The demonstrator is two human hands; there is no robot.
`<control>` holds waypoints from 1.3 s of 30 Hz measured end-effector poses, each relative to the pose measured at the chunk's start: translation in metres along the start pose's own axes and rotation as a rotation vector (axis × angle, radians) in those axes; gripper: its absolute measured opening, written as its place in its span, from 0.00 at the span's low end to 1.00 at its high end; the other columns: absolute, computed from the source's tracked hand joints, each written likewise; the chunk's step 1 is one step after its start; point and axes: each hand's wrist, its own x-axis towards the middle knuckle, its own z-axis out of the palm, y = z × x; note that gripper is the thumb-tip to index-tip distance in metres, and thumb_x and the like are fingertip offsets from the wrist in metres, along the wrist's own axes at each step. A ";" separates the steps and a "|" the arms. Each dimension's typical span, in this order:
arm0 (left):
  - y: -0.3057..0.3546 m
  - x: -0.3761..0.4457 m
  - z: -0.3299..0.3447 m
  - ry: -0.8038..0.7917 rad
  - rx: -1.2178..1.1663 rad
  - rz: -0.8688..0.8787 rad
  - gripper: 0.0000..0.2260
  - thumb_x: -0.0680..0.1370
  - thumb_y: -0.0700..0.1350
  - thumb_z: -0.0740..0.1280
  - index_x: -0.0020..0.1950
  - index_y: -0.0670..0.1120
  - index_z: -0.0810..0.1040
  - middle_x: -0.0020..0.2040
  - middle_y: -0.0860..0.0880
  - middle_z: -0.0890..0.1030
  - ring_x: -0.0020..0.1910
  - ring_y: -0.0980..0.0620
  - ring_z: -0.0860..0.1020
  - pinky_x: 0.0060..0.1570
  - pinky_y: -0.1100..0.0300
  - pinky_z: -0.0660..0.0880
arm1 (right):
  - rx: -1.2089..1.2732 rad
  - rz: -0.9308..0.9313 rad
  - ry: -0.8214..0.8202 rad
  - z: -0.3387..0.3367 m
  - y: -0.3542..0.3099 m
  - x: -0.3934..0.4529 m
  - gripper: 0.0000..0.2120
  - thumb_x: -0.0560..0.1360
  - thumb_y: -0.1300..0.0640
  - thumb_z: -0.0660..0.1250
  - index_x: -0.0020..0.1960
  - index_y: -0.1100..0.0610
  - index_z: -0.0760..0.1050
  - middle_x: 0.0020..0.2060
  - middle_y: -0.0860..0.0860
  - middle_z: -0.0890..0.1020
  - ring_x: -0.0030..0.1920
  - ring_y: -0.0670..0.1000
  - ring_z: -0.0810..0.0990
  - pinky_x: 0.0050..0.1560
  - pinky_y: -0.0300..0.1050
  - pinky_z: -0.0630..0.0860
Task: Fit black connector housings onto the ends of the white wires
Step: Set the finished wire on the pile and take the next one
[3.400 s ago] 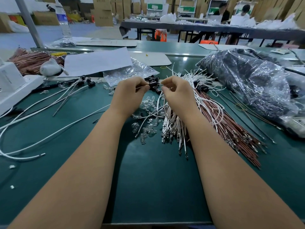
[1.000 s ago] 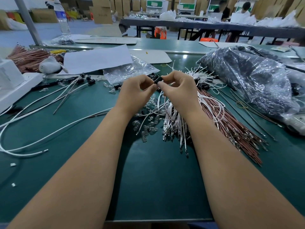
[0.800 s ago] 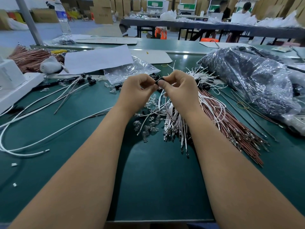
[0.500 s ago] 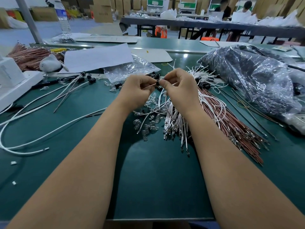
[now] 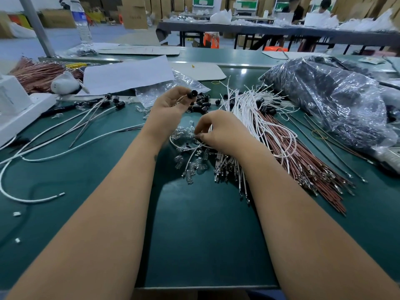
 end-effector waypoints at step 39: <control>-0.003 -0.005 0.005 0.033 0.462 0.051 0.14 0.82 0.48 0.62 0.47 0.38 0.77 0.29 0.53 0.65 0.22 0.61 0.63 0.25 0.70 0.60 | 1.063 0.290 0.333 -0.013 0.006 0.001 0.04 0.78 0.63 0.66 0.45 0.60 0.77 0.30 0.51 0.81 0.29 0.47 0.79 0.39 0.44 0.79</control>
